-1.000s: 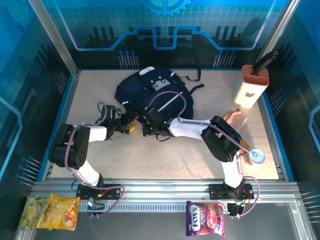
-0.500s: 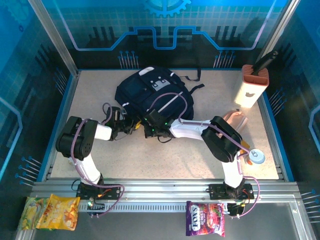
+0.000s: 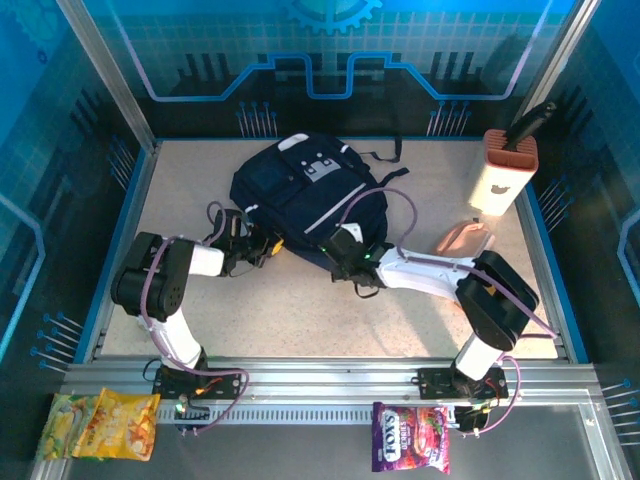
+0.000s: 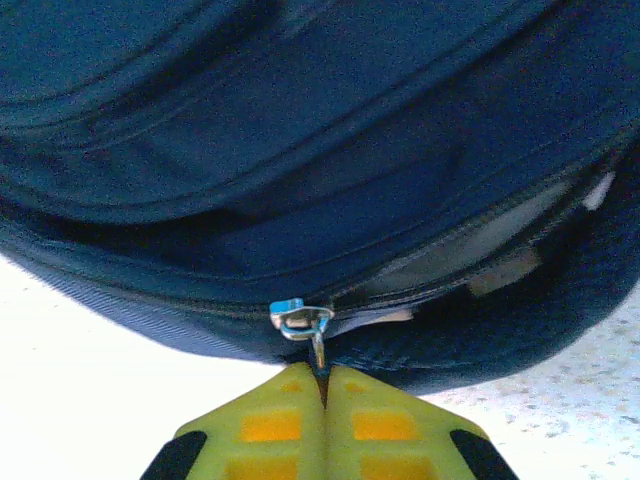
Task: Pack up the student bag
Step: Zip the student bag at the top-center of the table.
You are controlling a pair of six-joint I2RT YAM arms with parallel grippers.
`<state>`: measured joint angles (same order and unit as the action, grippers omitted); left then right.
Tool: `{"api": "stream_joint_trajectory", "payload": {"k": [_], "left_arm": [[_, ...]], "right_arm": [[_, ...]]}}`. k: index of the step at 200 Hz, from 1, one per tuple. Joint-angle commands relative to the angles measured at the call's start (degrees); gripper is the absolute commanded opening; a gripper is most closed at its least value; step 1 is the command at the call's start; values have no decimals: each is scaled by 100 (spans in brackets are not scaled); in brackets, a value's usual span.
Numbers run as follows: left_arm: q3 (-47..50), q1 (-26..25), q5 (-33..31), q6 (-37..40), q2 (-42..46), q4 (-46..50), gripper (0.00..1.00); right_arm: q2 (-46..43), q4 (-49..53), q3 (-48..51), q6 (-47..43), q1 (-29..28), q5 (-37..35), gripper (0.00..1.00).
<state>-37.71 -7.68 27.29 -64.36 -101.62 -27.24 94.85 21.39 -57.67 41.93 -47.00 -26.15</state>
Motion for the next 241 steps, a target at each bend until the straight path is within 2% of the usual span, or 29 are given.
{"api": "stream_joint_trajectory", "payload": {"k": [1,13,22,45,90,117,131,162,178,200,221,241], "left_arm": [[-131,56,-312,187,109,112,0],[-131,56,-289,195,105,112,0],[-131,57,-268,190,111,109,0],[-122,56,-235,177,128,90,1],[-105,56,-154,160,206,96,2],[-144,65,-187,200,233,168,2],[-189,87,-226,267,232,257,2],[-371,153,-316,470,232,504,2],[-547,144,-330,657,216,749,3],[-725,146,-310,806,178,935,5],[-940,168,-447,1107,265,1397,13],[-915,285,-576,1294,632,1688,32]], "right_arm": [[-47,319,61,-316,194,-25,0],[34,203,-98,-633,192,306,0],[120,239,-247,-749,196,409,5],[391,535,-613,-770,218,333,13],[534,612,-719,-660,273,313,19],[445,686,-697,-615,280,53,6],[311,756,-630,-556,320,-217,3],[41,1251,-500,6,714,-601,0],[-10,1254,-464,37,885,-407,0],[31,1100,-588,-260,722,-179,0],[141,887,-828,-659,427,210,0],[233,900,-1250,-938,99,381,0]]}}
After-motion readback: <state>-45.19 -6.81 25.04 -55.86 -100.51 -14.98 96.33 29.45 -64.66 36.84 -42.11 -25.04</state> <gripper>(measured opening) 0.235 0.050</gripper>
